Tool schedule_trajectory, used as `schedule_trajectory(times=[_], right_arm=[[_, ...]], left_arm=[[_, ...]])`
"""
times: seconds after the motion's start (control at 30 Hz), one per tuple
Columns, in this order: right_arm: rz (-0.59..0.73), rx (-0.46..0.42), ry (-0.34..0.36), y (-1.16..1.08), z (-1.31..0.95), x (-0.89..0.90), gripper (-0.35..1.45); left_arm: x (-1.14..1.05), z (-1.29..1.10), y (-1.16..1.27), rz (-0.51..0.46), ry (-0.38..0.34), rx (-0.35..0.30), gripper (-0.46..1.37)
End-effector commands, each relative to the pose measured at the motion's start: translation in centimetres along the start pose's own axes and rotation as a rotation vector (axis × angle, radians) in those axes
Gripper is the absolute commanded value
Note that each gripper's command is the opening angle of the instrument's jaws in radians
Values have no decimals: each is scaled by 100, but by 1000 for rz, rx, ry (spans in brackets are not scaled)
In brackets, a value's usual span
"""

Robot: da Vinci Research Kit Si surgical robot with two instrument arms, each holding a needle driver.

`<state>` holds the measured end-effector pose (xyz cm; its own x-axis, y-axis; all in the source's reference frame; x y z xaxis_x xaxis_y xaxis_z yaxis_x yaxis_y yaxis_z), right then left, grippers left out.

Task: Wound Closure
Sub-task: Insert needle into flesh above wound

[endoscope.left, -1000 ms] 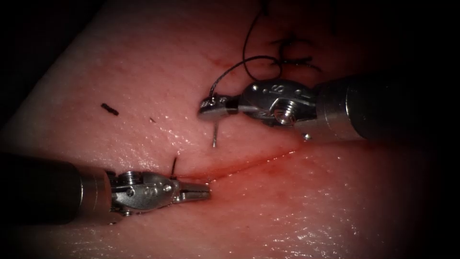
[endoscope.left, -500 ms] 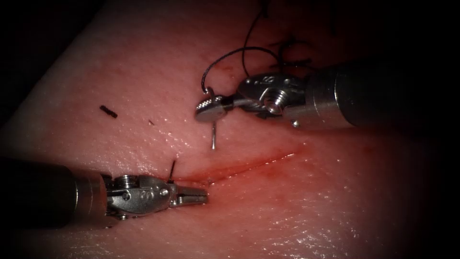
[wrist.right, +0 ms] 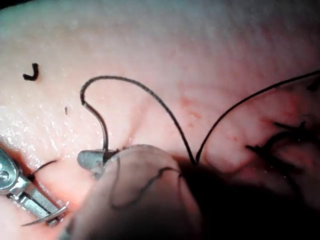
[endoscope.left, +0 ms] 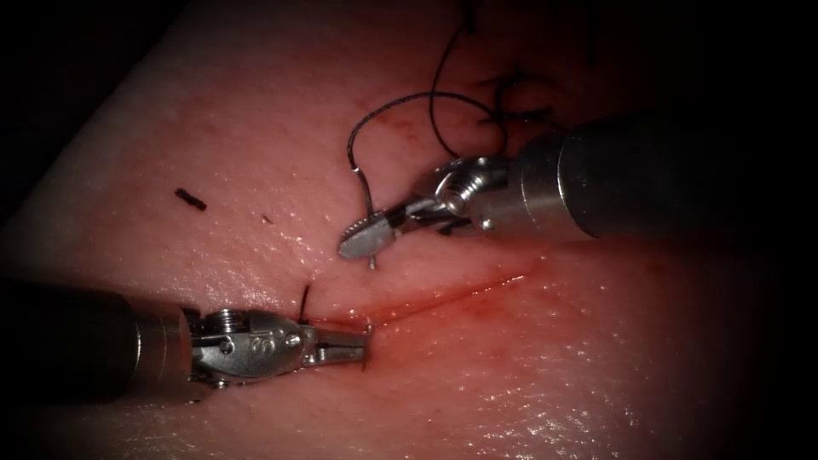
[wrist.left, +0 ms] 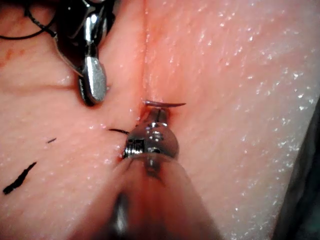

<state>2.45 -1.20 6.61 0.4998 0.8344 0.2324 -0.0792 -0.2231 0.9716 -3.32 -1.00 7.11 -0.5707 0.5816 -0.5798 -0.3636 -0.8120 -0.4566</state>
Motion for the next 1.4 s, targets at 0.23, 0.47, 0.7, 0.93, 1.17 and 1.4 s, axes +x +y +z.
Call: schedule_trajectory(times=[0.23, 0.47, 0.7, 0.93, 1.17, 1.4], right_arm=[[5, -10, 35, -11, 28, -33, -35], [-332, -132, 230, -7, 11, -15, 6], [-685, -308, 298, -2, -28, 6, 89], [-995, -483, 300, 5, -60, 32, 125], [-1028, -503, 364, -11, -72, 50, 124], [-1027, -498, 381, -30, -68, 57, 120]], left_arm=[[6, 4, -6, -5, -1, 3, -30], [11, 10, 1, -3, -1, 10, -35], [10, 7, 5, -1, -1, 7, -35], [7, 3, 5, 2, -1, 3, -35], [6, 3, 6, 2, -2, 3, -35], [5, 4, 7, 4, -2, 4, -35]])
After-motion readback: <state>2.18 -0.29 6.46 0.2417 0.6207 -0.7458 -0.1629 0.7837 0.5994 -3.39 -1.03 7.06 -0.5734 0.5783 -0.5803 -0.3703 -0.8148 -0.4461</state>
